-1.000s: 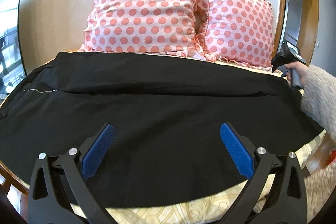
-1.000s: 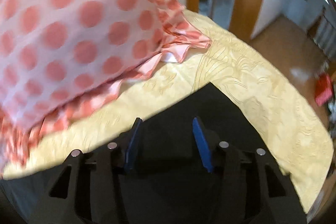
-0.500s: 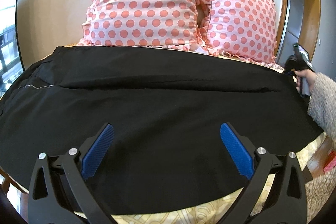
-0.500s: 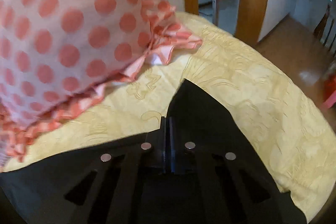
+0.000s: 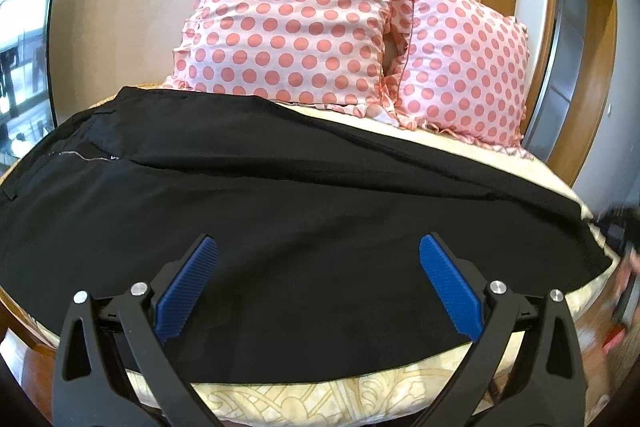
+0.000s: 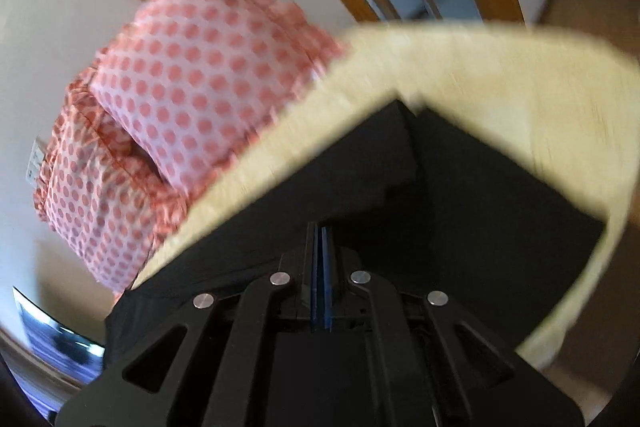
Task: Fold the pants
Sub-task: 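Grasp the trousers with the left gripper while the right gripper keeps holding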
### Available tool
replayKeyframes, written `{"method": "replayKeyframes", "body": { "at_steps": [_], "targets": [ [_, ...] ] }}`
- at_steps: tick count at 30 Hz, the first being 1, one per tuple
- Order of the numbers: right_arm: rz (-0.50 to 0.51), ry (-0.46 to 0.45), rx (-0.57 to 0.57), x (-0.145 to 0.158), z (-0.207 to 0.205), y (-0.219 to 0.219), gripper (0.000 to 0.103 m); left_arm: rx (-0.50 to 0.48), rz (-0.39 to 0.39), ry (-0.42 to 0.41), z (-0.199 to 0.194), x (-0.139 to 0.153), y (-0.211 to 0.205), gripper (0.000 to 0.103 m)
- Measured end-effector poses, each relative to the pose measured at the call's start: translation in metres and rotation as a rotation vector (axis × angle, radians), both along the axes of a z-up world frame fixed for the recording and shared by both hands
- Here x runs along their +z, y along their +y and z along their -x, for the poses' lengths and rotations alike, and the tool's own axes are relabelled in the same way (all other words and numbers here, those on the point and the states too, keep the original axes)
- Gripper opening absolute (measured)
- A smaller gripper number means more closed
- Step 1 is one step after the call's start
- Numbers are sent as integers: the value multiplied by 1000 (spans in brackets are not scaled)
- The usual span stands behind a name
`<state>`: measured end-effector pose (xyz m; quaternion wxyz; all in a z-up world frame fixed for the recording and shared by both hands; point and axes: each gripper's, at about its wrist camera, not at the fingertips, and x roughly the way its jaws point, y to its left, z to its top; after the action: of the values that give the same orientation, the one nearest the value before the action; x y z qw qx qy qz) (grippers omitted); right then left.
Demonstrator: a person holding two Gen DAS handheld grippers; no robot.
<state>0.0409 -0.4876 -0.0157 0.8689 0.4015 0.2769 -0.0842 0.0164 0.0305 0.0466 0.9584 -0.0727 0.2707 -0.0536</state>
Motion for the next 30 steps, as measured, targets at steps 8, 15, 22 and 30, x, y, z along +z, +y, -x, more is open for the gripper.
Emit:
{"method": "replayKeyframes", "body": {
  "at_steps": [8, 15, 22, 30],
  "targets": [
    [-180, 88, -3, -15, 3, -9, 24, 76, 65, -30, 4, 10, 24, 101],
    [-248, 52, -44, -18, 1, -13, 36, 117, 144, 0, -18, 20, 66, 101],
    [-191, -89, -66, -13, -17, -26, 3, 128, 205, 36, -59, 40, 104, 101],
    [-98, -232, -115, 12, 8, -33, 3, 189, 323, 181, -169, 41, 140, 90]
  ]
}}
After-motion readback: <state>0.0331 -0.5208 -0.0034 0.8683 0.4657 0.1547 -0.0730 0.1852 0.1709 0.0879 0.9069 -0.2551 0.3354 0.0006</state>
